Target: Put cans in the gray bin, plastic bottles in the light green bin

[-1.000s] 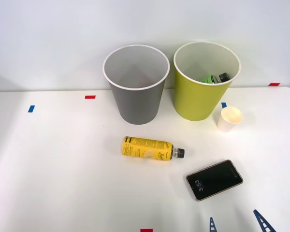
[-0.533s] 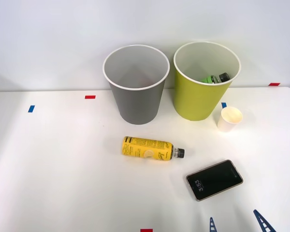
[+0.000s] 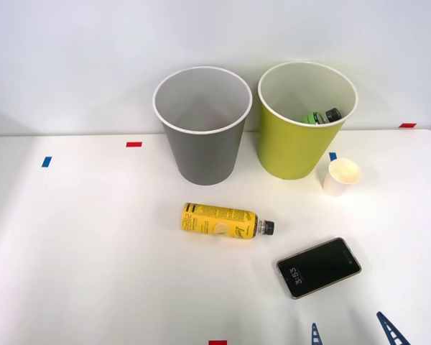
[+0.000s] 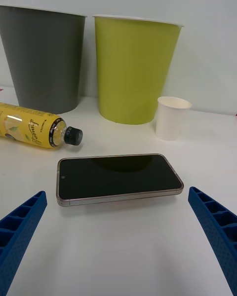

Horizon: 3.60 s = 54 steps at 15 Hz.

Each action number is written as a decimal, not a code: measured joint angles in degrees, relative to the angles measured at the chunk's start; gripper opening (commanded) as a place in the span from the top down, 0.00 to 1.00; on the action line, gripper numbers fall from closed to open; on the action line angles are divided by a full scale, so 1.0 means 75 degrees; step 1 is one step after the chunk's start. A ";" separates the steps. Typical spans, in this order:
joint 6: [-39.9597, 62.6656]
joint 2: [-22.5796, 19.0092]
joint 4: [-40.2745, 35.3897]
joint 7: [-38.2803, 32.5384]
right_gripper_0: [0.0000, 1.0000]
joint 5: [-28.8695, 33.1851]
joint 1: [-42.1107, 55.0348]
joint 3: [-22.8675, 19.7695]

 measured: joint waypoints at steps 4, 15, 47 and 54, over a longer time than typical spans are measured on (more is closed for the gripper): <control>0.0620 -0.0049 -0.0085 0.0046 0.00 -0.0046 -0.0431 0.0024; 0.6022 -0.1063 -0.2126 0.0041 0.00 -0.0240 -0.2681 -0.0301; 1.7594 -0.1648 -0.1132 0.1806 0.00 -0.3285 -1.2892 0.3750; 1.8060 -0.1632 -0.1126 0.2102 0.00 -0.4080 -1.3279 0.3751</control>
